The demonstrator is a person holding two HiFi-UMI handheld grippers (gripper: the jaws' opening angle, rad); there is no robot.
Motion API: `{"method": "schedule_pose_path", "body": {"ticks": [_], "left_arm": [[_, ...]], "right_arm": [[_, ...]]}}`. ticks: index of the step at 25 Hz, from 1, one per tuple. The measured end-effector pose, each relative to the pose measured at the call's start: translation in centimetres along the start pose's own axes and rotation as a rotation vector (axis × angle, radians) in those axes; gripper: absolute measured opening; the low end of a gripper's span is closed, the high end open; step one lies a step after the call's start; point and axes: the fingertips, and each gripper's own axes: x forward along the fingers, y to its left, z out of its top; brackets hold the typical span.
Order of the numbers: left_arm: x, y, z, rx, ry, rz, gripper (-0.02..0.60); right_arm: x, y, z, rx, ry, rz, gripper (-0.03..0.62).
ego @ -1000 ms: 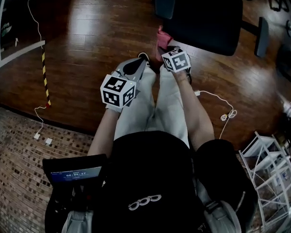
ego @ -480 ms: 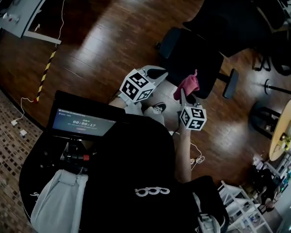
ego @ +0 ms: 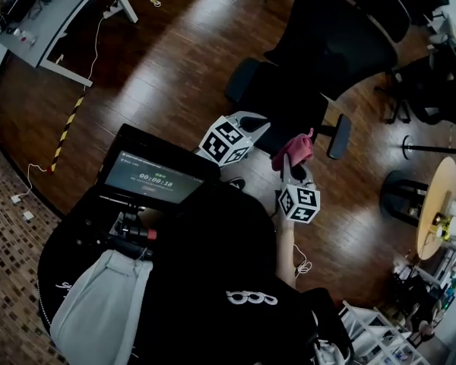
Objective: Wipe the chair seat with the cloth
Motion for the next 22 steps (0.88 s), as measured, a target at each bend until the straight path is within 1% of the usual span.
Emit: {"method": "schedule_pose_path", "body": {"ticks": [4, 9, 16, 22], "left_arm": [[0.4, -0.7, 0.3, 0.009, -0.002, -0.006, -0.006], [0.2, -0.7, -0.4, 0.0, 0.007, -0.005, -0.006], [-0.3, -0.3, -1.5, -0.02, 0.027, 0.008, -0.006], [-0.4, 0.2, -1.7, -0.024, 0.029, 0.023, -0.006]], "right_arm": [[-0.6, -0.7, 0.2, 0.006, -0.014, -0.007, 0.061], [-1.1, -0.9, -0.5, 0.032, -0.016, -0.017, 0.061], [-1.4, -0.6, -2.2, 0.063, 0.008, -0.017, 0.061], [-1.2, -0.9, -2.8, 0.074, 0.019, -0.002, 0.061]]}}
